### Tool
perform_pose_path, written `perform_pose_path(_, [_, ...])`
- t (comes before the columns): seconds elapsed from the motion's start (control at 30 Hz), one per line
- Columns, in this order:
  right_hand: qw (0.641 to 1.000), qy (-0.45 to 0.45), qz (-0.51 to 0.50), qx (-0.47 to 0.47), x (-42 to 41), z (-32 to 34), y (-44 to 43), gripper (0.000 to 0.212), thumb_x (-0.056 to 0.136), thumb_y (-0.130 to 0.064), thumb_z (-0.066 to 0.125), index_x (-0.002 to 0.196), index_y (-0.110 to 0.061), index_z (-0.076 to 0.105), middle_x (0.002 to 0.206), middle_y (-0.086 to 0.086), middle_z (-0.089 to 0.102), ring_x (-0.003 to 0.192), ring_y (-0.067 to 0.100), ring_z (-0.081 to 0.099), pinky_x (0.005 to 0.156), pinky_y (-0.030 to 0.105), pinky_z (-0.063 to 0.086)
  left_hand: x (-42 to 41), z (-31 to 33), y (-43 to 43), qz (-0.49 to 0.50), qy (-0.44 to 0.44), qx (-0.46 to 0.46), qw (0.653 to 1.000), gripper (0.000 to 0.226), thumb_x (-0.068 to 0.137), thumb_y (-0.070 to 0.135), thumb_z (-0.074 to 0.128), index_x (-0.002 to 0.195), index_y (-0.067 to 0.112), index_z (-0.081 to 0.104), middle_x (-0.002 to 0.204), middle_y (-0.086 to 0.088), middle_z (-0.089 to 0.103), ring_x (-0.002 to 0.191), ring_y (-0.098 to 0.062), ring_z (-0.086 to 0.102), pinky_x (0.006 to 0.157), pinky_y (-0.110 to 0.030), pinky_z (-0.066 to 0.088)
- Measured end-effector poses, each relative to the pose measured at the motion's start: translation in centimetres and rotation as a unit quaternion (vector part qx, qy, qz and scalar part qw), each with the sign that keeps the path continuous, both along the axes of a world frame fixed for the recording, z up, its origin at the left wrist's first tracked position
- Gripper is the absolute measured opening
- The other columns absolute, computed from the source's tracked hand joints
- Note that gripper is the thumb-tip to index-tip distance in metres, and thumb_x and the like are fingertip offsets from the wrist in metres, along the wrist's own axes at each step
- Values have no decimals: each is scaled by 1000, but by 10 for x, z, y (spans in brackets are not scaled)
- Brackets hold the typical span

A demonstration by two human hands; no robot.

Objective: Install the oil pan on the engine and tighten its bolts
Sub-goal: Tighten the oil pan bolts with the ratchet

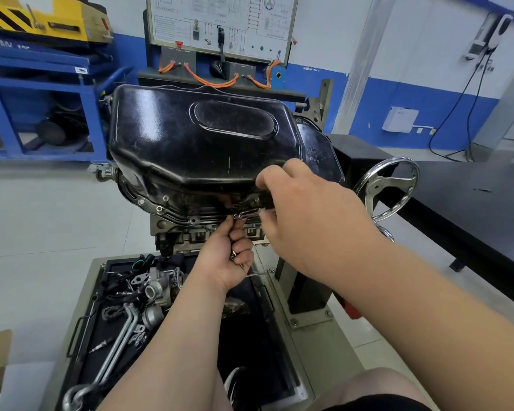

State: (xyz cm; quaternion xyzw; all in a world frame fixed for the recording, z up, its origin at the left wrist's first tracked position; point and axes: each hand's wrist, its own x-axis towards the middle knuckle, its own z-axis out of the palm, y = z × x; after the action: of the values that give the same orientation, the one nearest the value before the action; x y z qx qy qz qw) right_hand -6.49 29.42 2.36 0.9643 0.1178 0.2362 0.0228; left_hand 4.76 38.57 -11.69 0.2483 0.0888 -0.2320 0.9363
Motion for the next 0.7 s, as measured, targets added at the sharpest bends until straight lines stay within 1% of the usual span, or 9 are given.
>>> perform_pose_path(0.07, [999, 24, 19, -15, -3, 2, 0, 31, 88, -21, 53, 117, -27, 43, 109, -6, 50, 71, 20, 54, 51, 28, 34, 0, 0, 0, -1, 3, -1, 1000, 32, 99, 36, 44, 75, 17, 54, 51, 10, 35, 34, -4, 27, 29, -16, 15])
perform_pose_path(0.13, [999, 24, 19, -33, -3, 2, 2, 27, 89, -19, 51, 114, -26, 45, 103, -7, 55, 70, 19, 50, 47, 27, 25, 0, 0, 0, 0, 3, 6, 1000, 33, 99, 35, 46, 72, 17, 54, 51, 10, 35, 35, -4, 27, 29, -16, 15])
perform_pose_path(0.17, [999, 13, 12, -40, -3, 1, 3, 22, 90, -20, 50, 112, -26, 46, 98, -7, 57, 68, 19, 48, 45, 27, 22, 0, 1, 0, -1, 0, 8, 1000, 34, 99, 35, 46, 71, 18, 54, 51, 10, 35, 35, -4, 27, 30, -16, 15])
perform_pose_path(0.27, [999, -20, -18, -28, 2, -2, 4, 10, 96, -25, 44, 105, -24, 48, 79, -5, 55, 62, 22, 49, 44, 26, 24, 0, 1, 0, -4, -3, -3, 1000, 32, 99, 35, 44, 76, 17, 57, 52, 10, 35, 36, -4, 27, 30, -16, 15])
perform_pose_path(0.33, [999, -27, -30, -12, 3, -4, 4, 15, 99, -34, 38, 103, -24, 48, 72, -4, 53, 60, 23, 48, 43, 25, 23, 0, 2, 1, -2, -1, -5, 1000, 31, 99, 36, 44, 78, 17, 58, 53, 10, 36, 36, -4, 27, 31, -17, 14])
perform_pose_path(0.43, [1000, -17, -22, -3, 0, -5, 2, 23, 97, -45, 37, 105, -26, 48, 78, -4, 58, 64, 23, 52, 45, 26, 24, 1, 2, 1, 0, 3, -1, 1000, 33, 99, 35, 47, 73, 16, 56, 52, 10, 37, 36, -4, 27, 32, -16, 15])
perform_pose_path(0.57, [1000, -18, -19, 1, -4, -2, -2, 16, 94, -34, 42, 107, -28, 48, 84, -5, 59, 64, 22, 48, 47, 26, 25, 2, 2, -1, -14, 15, -24, 1000, 30, 98, 36, 45, 77, 16, 52, 53, 10, 35, 35, -5, 27, 29, -16, 16])
perform_pose_path(0.63, [999, -21, -26, 9, -5, 0, -6, 16, 95, -34, 39, 106, -28, 49, 83, -5, 59, 66, 23, 49, 51, 28, 30, 3, 2, -1, -19, 12, -19, 1000, 31, 99, 37, 45, 75, 17, 50, 52, 10, 34, 34, -5, 28, 28, -16, 17])
perform_pose_path(0.7, [999, -25, -31, 27, -7, 3, -9, 16, 94, -36, 39, 104, -30, 50, 83, -5, 60, 68, 22, 49, 51, 28, 29, 3, 2, 0, -20, 8, -7, 1000, 32, 99, 37, 44, 74, 17, 50, 50, 10, 35, 33, -4, 28, 28, -15, 16])
